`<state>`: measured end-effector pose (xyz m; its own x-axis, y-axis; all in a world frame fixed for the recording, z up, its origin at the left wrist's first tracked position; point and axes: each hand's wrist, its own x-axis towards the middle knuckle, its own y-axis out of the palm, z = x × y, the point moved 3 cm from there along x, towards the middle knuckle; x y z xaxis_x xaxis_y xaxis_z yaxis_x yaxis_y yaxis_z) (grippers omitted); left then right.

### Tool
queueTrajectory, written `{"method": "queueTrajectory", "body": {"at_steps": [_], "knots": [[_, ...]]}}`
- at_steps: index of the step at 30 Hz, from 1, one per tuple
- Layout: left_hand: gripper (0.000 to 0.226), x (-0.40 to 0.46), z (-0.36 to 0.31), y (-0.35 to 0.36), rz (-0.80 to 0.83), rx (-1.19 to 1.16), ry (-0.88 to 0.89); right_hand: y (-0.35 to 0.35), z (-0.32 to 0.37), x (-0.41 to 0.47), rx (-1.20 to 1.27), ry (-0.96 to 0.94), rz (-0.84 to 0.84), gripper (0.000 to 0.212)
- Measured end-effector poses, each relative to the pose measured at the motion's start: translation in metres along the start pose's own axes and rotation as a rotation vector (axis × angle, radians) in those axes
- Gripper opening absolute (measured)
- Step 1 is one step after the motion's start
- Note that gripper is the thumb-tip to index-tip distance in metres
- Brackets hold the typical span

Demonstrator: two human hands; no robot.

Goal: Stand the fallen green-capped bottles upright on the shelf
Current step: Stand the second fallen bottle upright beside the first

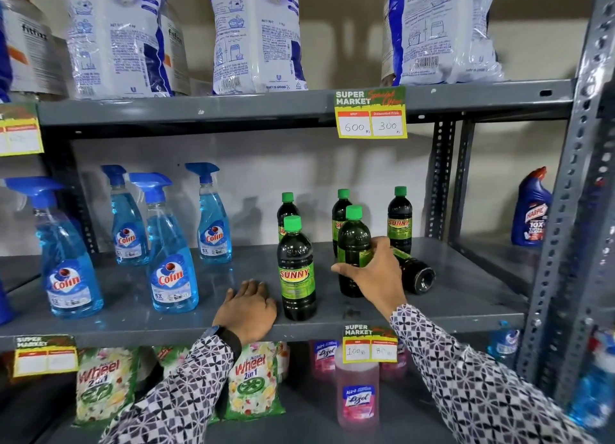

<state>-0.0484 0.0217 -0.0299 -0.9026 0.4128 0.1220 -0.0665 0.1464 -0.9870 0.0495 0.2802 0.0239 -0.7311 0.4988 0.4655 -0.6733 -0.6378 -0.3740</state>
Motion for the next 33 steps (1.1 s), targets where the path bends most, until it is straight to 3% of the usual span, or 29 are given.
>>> {"method": "queueTrajectory", "body": {"at_steps": [7, 10, 13, 16, 22, 28, 33], "knots": [[0.064, 0.001, 0.000, 0.001, -0.006, 0.004, 0.000, -0.005, -0.029, 0.007, 0.209, 0.034, 0.255, 0.062], [0.065, 0.002, 0.002, 0.003, 0.004, 0.025, 0.006, -0.003, -0.029, 0.008, 0.174, 0.024, 0.229, 0.058], [0.070, 0.002, 0.004, 0.005, 0.007, 0.045, 0.017, -0.004, -0.022, 0.003, 0.127, 0.005, 0.174, 0.077], [0.068, 0.001, 0.002, 0.003, -0.009, 0.015, 0.013, -0.003, -0.024, 0.005, 0.040, -0.009, 0.118, 0.080], [0.089, 0.003, 0.004, 0.005, 0.000, 0.082, 0.045, -0.002, -0.028, 0.004, 0.104, 0.000, 0.245, 0.072], [0.085, 0.008, 0.008, 0.011, -0.002, 0.109, 0.049, -0.003, -0.026, 0.005, 0.057, -0.019, 0.139, 0.096], [0.089, 0.009, 0.009, 0.011, -0.003, 0.124, 0.053, -0.003, -0.031, 0.007, 0.132, -0.011, 0.193, 0.074]]}}
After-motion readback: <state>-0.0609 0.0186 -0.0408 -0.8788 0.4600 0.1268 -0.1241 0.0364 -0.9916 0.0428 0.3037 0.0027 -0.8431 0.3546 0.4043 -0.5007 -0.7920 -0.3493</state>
